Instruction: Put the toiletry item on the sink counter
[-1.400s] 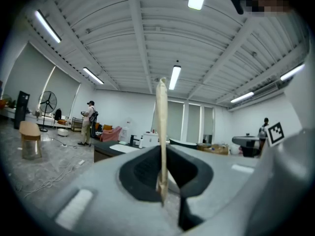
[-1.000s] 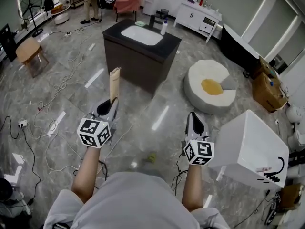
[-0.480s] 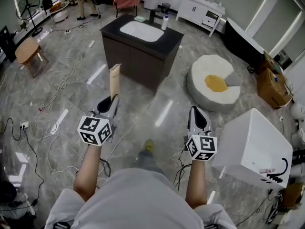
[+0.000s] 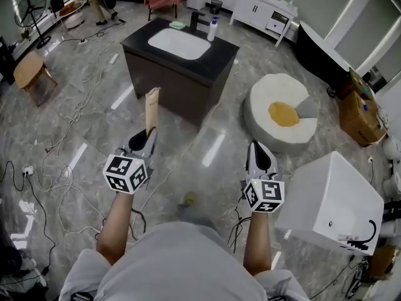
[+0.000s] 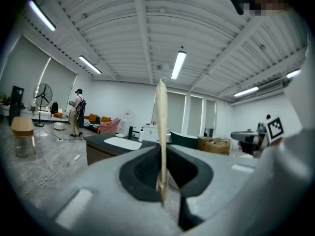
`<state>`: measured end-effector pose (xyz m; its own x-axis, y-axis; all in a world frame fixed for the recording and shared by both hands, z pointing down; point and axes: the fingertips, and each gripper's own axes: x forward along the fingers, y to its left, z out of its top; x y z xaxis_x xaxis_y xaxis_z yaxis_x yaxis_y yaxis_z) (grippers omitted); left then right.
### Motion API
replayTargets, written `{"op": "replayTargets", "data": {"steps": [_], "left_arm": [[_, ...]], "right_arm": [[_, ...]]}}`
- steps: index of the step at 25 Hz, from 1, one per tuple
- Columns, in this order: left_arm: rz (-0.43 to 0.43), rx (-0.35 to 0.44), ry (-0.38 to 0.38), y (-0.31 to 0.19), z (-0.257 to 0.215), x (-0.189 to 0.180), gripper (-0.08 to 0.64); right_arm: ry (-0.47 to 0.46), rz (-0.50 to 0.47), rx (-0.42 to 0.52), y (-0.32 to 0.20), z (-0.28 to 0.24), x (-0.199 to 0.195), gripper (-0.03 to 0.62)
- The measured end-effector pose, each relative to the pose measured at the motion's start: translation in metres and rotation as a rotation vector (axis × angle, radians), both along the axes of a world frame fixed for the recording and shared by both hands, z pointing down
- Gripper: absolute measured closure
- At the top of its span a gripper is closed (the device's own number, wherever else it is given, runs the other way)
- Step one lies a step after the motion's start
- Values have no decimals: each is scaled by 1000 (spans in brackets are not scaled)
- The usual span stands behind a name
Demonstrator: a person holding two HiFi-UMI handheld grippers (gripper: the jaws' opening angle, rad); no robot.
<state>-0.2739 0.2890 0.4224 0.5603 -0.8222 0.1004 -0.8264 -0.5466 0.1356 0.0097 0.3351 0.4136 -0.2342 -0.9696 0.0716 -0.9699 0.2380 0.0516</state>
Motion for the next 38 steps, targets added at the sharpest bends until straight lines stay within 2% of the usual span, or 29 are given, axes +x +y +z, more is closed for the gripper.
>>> {"op": "replayTargets", "data": {"steps": [8,15,28,34,38], "left_arm": [[6,-28,-28,-105,-3,63,535],[19,-9,-59,-158,-15,113,535],[32,20,-65,-213,-26,137,535],[42,29,-58,-246,-28,134,535],[48,22,-49,-281,-26,126,535]], "right_arm": [[-29,-13,-15,-108,3,56,589],[-70,-46,-22,-165,0,90,589],[-90,-52,-22,-218,-1,109,589],[-55,-86,2,-252,-8,95,589],[-60,-69,-15,-292,-2,88,589]]}}
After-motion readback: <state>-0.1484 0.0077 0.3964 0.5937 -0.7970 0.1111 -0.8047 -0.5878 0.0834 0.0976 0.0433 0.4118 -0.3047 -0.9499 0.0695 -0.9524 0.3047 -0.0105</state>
